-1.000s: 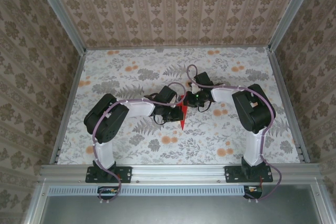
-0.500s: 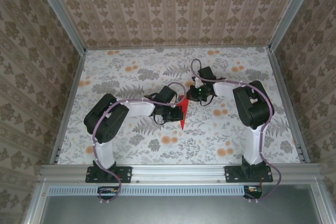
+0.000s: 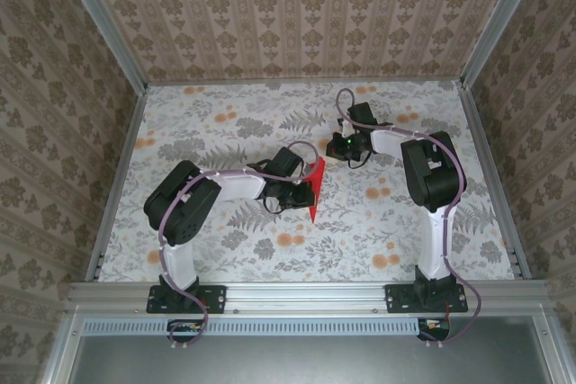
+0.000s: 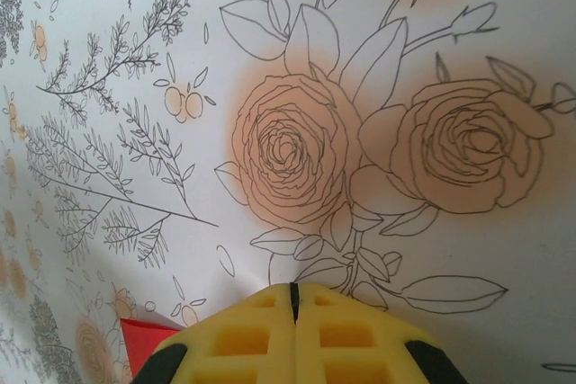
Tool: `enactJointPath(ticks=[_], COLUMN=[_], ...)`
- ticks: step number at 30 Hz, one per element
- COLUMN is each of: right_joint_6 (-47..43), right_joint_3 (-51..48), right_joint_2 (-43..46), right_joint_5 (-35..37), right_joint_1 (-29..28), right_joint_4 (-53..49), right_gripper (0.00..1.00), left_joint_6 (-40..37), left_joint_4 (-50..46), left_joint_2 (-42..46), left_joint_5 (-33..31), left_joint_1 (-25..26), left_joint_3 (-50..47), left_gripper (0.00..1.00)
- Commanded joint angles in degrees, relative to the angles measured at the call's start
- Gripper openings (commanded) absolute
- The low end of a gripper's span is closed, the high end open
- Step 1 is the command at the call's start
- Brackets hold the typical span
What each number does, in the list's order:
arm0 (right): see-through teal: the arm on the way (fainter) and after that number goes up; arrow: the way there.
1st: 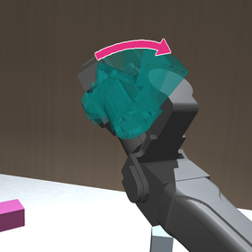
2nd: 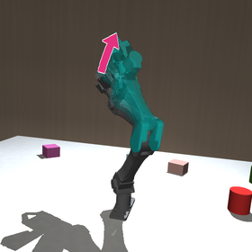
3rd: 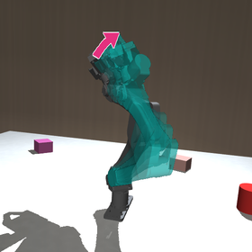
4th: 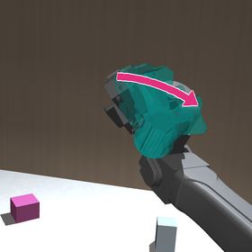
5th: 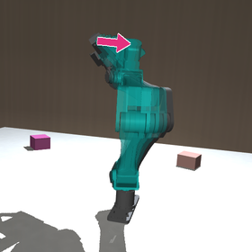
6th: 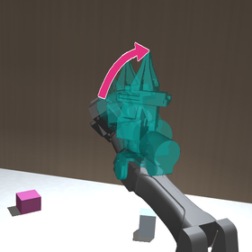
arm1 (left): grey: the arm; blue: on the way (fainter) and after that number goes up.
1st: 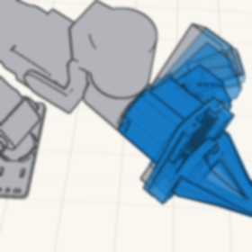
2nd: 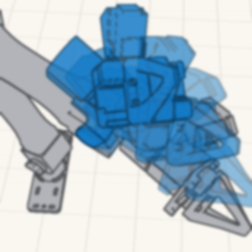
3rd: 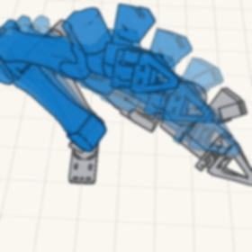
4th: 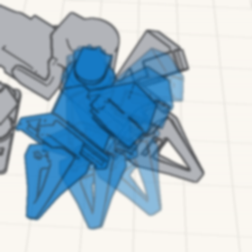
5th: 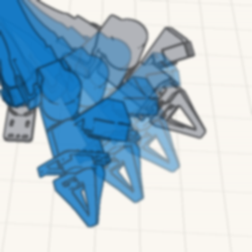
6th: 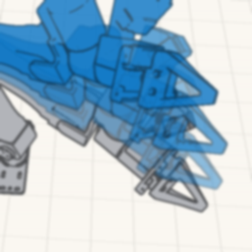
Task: Fold a paper plane with a square sheet of paper (fold left side to right side)
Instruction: Fold the wing for the fifth time at the center of the table.
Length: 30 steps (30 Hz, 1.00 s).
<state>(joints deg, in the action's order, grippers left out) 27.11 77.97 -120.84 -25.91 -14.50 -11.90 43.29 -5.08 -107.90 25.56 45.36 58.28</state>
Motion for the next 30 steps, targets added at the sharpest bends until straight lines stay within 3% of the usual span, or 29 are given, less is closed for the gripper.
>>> enactJointPath(ticks=[1,11,20,30], right_joint_6=[-1.0,5.27,8.31,8.37], right_joint_3=[0.73,-14.57,-16.14,-17.55], right_joint_2=[2.22,15.44,11.32,8.25], right_joint_5=[0.75,-5.72,-7.16,-3.33], right_joint_1=[0.35,-2.06,-7.8,-8.44], right_joint_4=[-1.52,7.17,10.06,6.63], right_gripper=[0.05,0.06,0.06,0.06], left_joint_6=[-0.69,-0.8,-0.84,-1.12], left_joint_4=[-5.76,-5.38,-5.9,-5.48], left_joint_2=[-2.42,-2.49,-2.19,-1.71], left_joint_5=[-2.6,-3.12,-3.41,-3.2], left_joint_1=[0.95,1.31,1.36,1.4], left_joint_3=[-1.63,-0.8,-0.48,-0.36], left_gripper=[0.04,0.04,0.04,0.05])
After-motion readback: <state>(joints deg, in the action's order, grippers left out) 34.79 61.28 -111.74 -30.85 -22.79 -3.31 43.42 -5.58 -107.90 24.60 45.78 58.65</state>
